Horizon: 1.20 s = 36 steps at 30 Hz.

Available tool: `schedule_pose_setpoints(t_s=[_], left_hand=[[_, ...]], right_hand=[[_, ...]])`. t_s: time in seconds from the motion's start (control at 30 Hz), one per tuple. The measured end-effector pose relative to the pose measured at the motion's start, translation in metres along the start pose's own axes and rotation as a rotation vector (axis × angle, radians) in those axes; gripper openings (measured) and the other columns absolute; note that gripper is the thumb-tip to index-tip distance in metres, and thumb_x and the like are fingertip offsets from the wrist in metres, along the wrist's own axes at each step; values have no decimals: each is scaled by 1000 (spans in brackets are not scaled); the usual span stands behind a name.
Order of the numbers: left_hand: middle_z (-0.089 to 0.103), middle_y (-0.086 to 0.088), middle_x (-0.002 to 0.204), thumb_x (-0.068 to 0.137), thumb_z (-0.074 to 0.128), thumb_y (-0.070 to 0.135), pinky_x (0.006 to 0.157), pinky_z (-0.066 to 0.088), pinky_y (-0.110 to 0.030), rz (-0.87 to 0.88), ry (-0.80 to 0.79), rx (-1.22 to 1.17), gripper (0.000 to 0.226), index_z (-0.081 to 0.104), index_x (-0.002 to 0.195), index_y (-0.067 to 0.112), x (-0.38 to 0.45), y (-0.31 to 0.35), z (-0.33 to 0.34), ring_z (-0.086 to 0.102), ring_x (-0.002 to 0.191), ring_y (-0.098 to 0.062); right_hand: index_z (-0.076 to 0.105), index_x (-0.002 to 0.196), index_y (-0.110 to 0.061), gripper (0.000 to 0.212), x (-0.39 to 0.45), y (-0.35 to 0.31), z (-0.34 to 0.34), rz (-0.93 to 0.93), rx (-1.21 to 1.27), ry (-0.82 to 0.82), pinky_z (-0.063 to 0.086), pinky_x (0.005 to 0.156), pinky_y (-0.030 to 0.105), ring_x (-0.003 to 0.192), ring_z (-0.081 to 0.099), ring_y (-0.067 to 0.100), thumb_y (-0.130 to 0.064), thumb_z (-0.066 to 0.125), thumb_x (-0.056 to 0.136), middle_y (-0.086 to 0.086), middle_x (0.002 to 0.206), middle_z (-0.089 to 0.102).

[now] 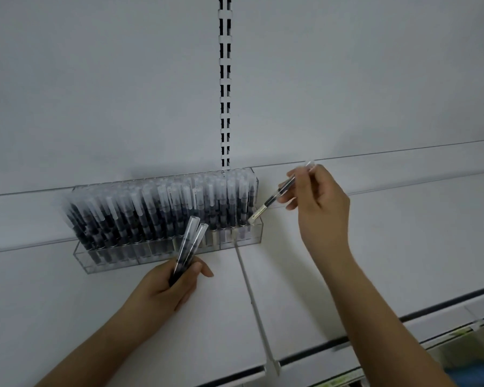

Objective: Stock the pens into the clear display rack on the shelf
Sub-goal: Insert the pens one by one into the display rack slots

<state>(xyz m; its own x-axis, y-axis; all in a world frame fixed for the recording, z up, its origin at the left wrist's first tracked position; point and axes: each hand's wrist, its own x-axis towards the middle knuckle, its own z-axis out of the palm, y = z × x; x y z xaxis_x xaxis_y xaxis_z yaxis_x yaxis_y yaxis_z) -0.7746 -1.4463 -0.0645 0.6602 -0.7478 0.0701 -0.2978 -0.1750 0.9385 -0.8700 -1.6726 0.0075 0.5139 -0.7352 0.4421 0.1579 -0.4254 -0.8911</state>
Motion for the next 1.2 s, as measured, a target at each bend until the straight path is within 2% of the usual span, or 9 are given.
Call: schedule_pose_setpoints(t_s=[0.37, 0.47, 0.63, 0.7, 0.83, 0.93, 1.03, 1.13, 1.2], left_hand=[[41, 1, 51, 91, 45, 36, 47, 32, -20, 12, -9, -29, 25, 67, 87, 26, 1, 0, -1, 35, 47, -12], [40, 0, 51, 91, 45, 36, 47, 32, -20, 10, -13, -36, 25, 67, 87, 27, 0, -1, -2, 36, 48, -12], [42, 2, 52, 92, 45, 37, 48, 34, -21, 6, -17, -36, 25, 67, 88, 27, -1, 0, -3, 37, 48, -13], [42, 2, 52, 92, 45, 37, 48, 34, -21, 2, -14, -42, 25, 67, 88, 26, -1, 0, -4, 37, 48, -12], [41, -1, 51, 93, 44, 37, 47, 33, -22, -13, 10, -86, 26, 67, 86, 26, 0, 2, -5, 36, 47, -13], [41, -1, 50, 94, 44, 35, 47, 33, -22, -18, 24, -109, 27, 67, 86, 24, -1, 8, -6, 36, 46, -13], [46, 1, 48, 97, 43, 29, 50, 37, -21, -6, -6, -16, 36, 65, 71, 39, -5, 16, -10, 40, 45, -8], [49, 3, 48, 100, 42, 28, 53, 38, -22, 0, 3, 28, 46, 62, 62, 44, -9, 23, -24, 42, 45, -7], [48, 4, 50, 100, 41, 34, 56, 38, -23, 8, 29, 9, 38, 65, 72, 39, -16, 23, -38, 43, 48, -10]], right_hand=[[59, 89, -14, 22, 16, 0, 8, -140, -354, -298, 56, 75, 38, 71, 67, 4, -27, 48, 103, -4, 75, 67], [51, 81, -17, 27, 15, 5, 19, -188, -584, -482, 54, 71, 42, 72, 69, 14, -31, 46, 103, 1, 73, 65], [44, 72, -22, 34, 13, 17, 22, -238, -705, -469, 44, 59, 34, 60, 57, 11, -35, 46, 103, -6, 61, 54], [51, 75, -22, 32, 9, 22, 18, -207, -723, -434, 40, 60, 28, 62, 51, 6, -40, 49, 101, -9, 70, 53], [62, 90, -23, 23, -18, 13, 15, -160, -477, -201, 40, 66, 12, 77, 56, 6, -41, 51, 99, -10, 86, 59], [67, 91, -23, 17, -45, -9, 35, -119, -276, -411, 43, 65, 12, 77, 58, 9, -39, 64, 91, -11, 80, 62], [69, 85, -18, 14, -56, -20, 60, -110, -162, -636, 45, 61, 13, 69, 62, 10, -31, 72, 87, -7, 73, 65], [68, 79, -15, 14, -51, -31, 75, -84, -52, -720, 49, 60, 16, 60, 66, 10, -25, 71, 89, -3, 66, 68], [68, 82, -15, 12, -49, -41, 85, -70, 10, -738, 50, 62, 15, 63, 68, 8, -24, 69, 91, -3, 69, 70]])
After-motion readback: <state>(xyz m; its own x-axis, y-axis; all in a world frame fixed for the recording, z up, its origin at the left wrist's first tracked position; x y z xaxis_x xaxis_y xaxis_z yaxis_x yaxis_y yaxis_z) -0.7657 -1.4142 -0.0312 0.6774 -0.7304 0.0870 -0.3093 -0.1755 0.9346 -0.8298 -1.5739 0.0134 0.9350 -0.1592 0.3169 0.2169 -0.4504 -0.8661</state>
